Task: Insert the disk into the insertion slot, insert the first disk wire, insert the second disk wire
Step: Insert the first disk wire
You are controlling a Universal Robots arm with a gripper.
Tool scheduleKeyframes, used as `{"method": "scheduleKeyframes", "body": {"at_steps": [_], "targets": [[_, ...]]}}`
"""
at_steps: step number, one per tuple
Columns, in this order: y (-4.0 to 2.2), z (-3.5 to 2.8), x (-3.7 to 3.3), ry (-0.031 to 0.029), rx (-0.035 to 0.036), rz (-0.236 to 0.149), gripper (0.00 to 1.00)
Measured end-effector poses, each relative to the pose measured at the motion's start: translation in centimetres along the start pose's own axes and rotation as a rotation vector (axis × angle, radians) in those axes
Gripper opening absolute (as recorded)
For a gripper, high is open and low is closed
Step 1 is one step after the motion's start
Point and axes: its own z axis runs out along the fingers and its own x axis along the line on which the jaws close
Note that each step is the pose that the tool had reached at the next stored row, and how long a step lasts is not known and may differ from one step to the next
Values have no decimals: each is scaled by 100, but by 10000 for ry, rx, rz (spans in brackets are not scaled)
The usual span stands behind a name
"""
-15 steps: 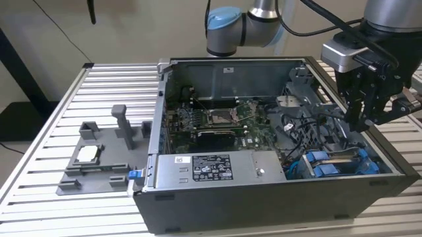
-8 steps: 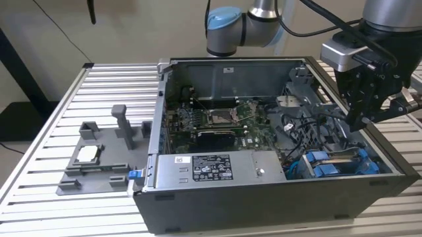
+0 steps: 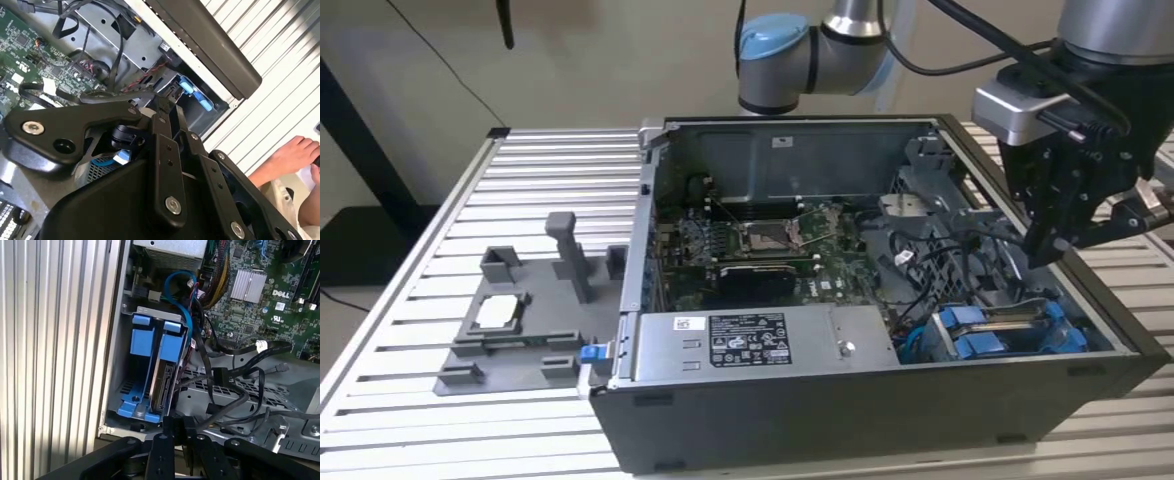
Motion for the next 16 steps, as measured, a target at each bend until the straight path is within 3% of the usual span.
{"method": "scheduleKeyframes", "body": {"at_steps": [3, 11, 13, 16], "targets": [[-26, 12, 38, -32, -156, -4, 19], [-114, 43, 75, -89, -855, -35, 19], [-125, 49, 81, -78, -957, -29, 19], [-125, 59, 84, -46, -989, 119, 19]]}}
